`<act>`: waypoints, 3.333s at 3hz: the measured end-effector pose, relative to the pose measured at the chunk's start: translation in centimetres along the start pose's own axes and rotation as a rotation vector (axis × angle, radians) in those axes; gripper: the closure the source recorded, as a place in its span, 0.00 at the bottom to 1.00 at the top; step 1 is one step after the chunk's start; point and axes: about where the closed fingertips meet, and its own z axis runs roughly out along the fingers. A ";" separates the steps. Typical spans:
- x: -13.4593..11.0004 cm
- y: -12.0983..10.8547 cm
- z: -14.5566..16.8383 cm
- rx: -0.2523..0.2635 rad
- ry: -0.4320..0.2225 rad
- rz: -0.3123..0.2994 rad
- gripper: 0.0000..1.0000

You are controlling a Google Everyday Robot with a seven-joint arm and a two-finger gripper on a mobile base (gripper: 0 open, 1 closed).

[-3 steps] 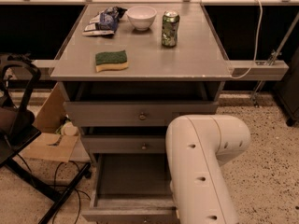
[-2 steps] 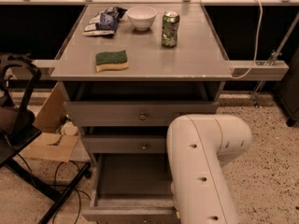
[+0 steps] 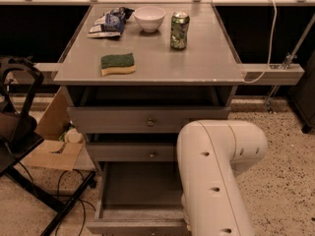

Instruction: Open bottom drawer

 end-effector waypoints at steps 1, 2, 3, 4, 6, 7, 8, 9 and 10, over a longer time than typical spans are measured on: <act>0.1 1.3 0.0 -0.019 -0.009 0.025 1.00; 0.2 2.2 0.1 -0.033 -0.018 0.047 1.00; 1.1 4.0 0.4 -0.062 -0.015 0.064 1.00; 2.0 5.8 0.7 -0.092 -0.012 0.081 1.00; 2.4 7.1 1.0 -0.115 -0.006 0.095 0.77; 2.3 7.1 1.0 -0.115 -0.006 0.095 0.53; 2.3 7.1 1.0 -0.115 -0.006 0.095 0.31; 2.3 7.1 1.0 -0.116 -0.007 0.094 0.07; 3.2 7.1 -1.5 -0.088 -0.050 0.074 0.00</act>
Offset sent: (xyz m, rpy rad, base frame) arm -0.3335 -0.1160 0.0440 -0.0097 0.4407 -0.3229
